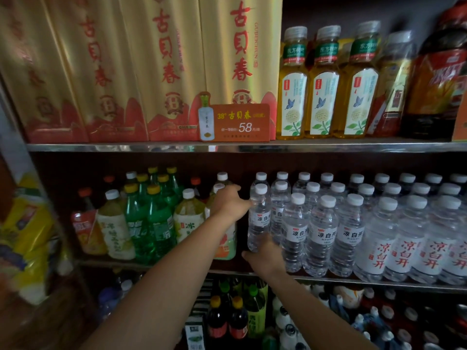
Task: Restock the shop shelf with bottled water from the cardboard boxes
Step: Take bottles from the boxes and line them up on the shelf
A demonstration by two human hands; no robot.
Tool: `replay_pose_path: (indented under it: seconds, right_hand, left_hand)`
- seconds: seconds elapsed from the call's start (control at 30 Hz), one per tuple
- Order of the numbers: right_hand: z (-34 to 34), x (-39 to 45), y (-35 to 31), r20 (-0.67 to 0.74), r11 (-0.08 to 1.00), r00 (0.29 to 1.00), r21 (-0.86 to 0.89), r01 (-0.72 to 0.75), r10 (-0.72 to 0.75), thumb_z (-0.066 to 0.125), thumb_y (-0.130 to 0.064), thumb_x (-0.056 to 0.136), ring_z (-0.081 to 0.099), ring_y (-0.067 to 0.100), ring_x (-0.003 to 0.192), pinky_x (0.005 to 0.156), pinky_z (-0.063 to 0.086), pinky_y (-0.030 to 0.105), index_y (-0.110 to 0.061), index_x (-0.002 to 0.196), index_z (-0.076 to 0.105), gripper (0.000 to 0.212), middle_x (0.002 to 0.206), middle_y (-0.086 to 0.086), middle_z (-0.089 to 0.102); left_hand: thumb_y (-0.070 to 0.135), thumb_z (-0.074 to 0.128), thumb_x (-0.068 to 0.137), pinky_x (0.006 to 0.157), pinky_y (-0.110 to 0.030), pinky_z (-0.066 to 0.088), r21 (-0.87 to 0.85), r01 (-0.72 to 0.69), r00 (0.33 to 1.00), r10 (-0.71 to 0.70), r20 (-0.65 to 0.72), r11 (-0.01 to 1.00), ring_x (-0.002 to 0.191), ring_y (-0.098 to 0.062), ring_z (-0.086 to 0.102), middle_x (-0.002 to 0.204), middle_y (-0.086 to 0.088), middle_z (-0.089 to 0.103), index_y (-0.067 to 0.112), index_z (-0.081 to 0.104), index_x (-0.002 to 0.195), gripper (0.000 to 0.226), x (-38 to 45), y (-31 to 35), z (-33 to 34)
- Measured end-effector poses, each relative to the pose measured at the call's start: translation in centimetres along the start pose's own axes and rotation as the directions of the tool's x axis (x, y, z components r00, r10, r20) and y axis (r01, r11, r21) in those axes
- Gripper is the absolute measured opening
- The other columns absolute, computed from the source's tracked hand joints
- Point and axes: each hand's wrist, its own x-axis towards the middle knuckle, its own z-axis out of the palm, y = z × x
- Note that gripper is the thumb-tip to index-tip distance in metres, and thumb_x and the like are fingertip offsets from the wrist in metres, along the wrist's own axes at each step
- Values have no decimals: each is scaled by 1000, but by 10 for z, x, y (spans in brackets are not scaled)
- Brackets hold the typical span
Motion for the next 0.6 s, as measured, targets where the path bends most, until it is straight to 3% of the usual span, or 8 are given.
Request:
replay_pose_path:
  seconds: [0.07, 0.1, 0.2, 0.33, 0.4, 0.53, 0.6]
  right_hand:
    - [2, -6, -15, 43, 997, 999, -71, 28, -25, 66, -26, 86, 60, 19, 97, 71, 43, 24, -10, 118, 56, 38, 105, 5, 63]
    - [5, -7, -23, 67, 996, 997, -80, 44, -38, 67, -28, 85, 60, 18, 97, 72, 44, 24, -11, 115, 59, 36, 107, 4, 64]
    - [19, -13, -52, 169, 993, 982, -61, 100, -88, 71, -30, 81, 62, 19, 103, 79, 50, 27, -12, 109, 64, 34, 108, 4, 66]
    - [44, -32, -101, 293, 958, 933, -129, 255, -209, 71, -31, 80, 63, 18, 99, 79, 46, 25, -12, 103, 69, 29, 107, 5, 69]
    - [63, -48, -129, 371, 930, 889, -140, 340, -269, 71, -32, 81, 64, 19, 99, 78, 48, 26, -10, 98, 72, 28, 105, 7, 70]
    - [117, -93, -181, 537, 872, 761, -91, 481, -364, 72, -30, 81, 64, 12, 76, 70, 50, 26, -7, 89, 75, 24, 86, 7, 71]
    - [147, -126, -205, 605, 831, 680, -53, 554, -414, 72, -29, 81, 64, 14, 78, 72, 49, 28, -7, 87, 75, 22, 85, 7, 70]
  left_hand:
    - [34, 69, 81, 91, -33, 51, -35, 15, 1000, -15, -22, 999, 104, -22, 63, 103, -1, 67, 19, 70, 91, 18, -10, -9, -16]
    - [31, 70, 80, 88, -33, 53, -55, 22, 999, -24, -30, 998, 98, -22, 65, 96, -1, 69, 19, 71, 83, 13, -16, -15, -26]
    - [29, 70, 81, 77, -29, 53, -74, 47, 998, -50, -47, 996, 82, -20, 65, 78, -1, 66, 18, 69, 77, 11, -37, -34, -62]
    - [30, 68, 85, 83, -36, 56, -1, 147, 987, -146, -69, 989, 84, -19, 69, 96, -5, 72, 13, 72, 86, 17, -70, -75, -122]
    - [31, 68, 85, 81, -35, 57, 64, 192, 978, -186, -97, 979, 86, -22, 69, 94, -7, 71, 16, 71, 84, 16, -94, -101, -157]
    - [26, 67, 81, 79, -32, 51, 195, 322, 935, -278, -222, 926, 96, -25, 66, 95, -8, 72, 20, 74, 82, 10, -164, -165, -222]
    - [27, 61, 78, 73, -30, 51, 205, 408, 895, -345, -284, 890, 89, -24, 68, 86, -5, 72, 22, 73, 76, 13, -211, -200, -251]
